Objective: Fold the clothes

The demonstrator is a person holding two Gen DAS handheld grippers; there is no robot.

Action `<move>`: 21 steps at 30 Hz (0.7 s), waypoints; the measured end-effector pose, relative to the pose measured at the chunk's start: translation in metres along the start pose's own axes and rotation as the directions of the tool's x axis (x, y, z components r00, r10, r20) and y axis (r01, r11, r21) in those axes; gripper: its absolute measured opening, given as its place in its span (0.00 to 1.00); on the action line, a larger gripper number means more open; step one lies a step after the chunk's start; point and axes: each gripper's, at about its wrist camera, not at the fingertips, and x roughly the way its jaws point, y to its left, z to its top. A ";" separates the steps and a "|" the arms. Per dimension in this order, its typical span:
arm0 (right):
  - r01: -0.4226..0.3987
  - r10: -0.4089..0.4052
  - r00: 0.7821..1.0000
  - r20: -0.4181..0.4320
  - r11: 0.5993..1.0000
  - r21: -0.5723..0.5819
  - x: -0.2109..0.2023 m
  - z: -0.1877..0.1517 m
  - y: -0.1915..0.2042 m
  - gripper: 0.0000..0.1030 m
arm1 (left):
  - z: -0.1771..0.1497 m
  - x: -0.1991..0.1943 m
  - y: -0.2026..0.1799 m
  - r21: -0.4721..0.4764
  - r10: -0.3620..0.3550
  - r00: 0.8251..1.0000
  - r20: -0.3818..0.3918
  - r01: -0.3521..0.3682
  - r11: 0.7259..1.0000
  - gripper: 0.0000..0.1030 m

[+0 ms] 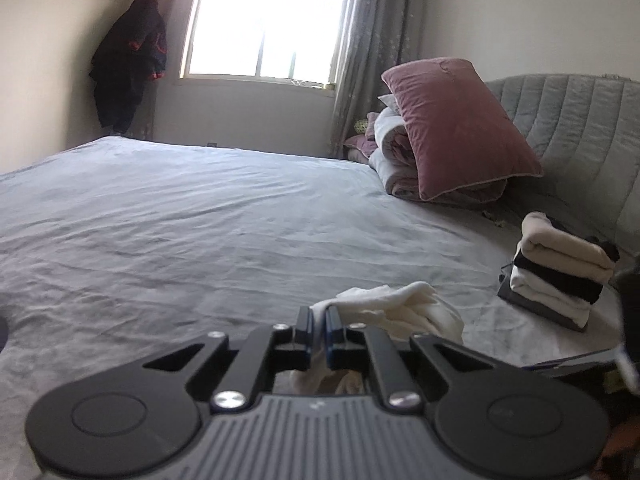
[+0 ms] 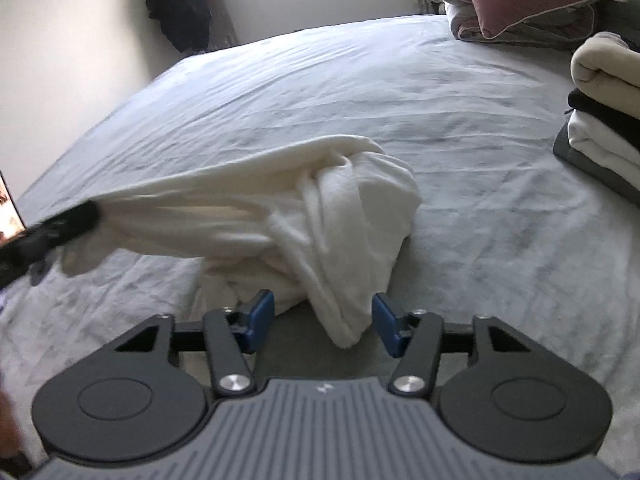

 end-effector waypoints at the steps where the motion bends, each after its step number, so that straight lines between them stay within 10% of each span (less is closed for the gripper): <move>1: 0.013 -0.013 1.000 0.002 1.000 0.002 0.002 0.001 -0.002 0.39 | 0.001 -0.004 0.004 -0.008 -0.005 1.000 0.000 0.005 1.000 0.05; 3: 0.023 -0.023 1.000 0.011 1.000 0.020 0.002 0.002 -0.007 0.11 | 0.003 -0.014 0.009 -0.025 -0.043 0.999 -0.006 0.043 0.999 0.05; 11: 0.024 -0.031 0.992 0.121 0.998 0.059 -0.032 0.009 -0.024 0.06 | -0.003 -0.052 0.004 -0.030 -0.247 0.968 -0.048 0.246 0.969 0.05; 21: 0.078 -0.093 0.978 0.188 0.993 0.089 -0.073 0.005 -0.056 0.06 | -0.034 -0.066 -0.041 -0.111 -0.506 0.839 -0.199 0.494 0.863 0.05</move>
